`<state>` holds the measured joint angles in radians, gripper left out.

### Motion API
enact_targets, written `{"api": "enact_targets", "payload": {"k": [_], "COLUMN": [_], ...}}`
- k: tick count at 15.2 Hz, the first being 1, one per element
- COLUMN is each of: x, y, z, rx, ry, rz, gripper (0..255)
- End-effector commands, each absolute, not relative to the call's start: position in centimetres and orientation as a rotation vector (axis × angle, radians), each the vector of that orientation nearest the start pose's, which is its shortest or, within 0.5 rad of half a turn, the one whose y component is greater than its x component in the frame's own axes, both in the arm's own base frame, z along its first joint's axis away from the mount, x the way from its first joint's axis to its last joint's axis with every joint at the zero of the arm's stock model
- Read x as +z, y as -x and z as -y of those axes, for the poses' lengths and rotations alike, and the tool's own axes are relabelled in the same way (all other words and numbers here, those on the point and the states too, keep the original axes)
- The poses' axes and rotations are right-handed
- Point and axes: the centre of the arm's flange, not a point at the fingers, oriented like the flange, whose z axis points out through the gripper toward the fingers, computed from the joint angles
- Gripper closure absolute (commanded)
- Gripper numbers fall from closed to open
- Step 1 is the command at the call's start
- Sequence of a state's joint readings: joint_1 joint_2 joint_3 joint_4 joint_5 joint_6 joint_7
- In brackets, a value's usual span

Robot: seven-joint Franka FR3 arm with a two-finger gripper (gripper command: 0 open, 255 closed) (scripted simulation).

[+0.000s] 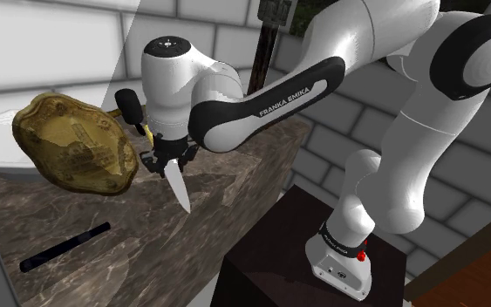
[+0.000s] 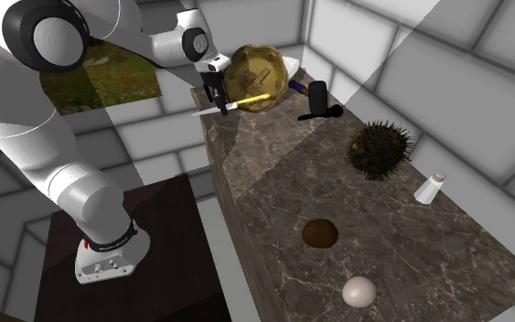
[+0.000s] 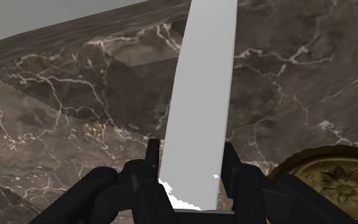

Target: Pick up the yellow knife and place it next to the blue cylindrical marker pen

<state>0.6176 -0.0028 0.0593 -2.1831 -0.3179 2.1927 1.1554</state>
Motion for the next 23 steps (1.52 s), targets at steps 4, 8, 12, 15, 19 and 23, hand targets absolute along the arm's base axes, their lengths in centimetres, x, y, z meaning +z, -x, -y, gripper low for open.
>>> {"api": "enact_targets", "payload": {"k": [4,8,12,15,19,23], "x": [36.7,35.7,35.7,35.7,35.7,39.6], "y": [-42.3,-42.3,-42.3,-42.3,-42.3,-41.6], "z": [-32.7,-32.7,-32.7,-32.7,-32.7,-33.3], "rx": [-0.351,-0.351,-0.351,-0.351,-0.351,-0.351], "ry": [3.235,3.235,3.235,3.235,3.235,3.235], "rz": [-0.479,-0.479,-0.479,-0.479,-0.479,-0.479], "gripper": [255,255,255,0,0,0]}}
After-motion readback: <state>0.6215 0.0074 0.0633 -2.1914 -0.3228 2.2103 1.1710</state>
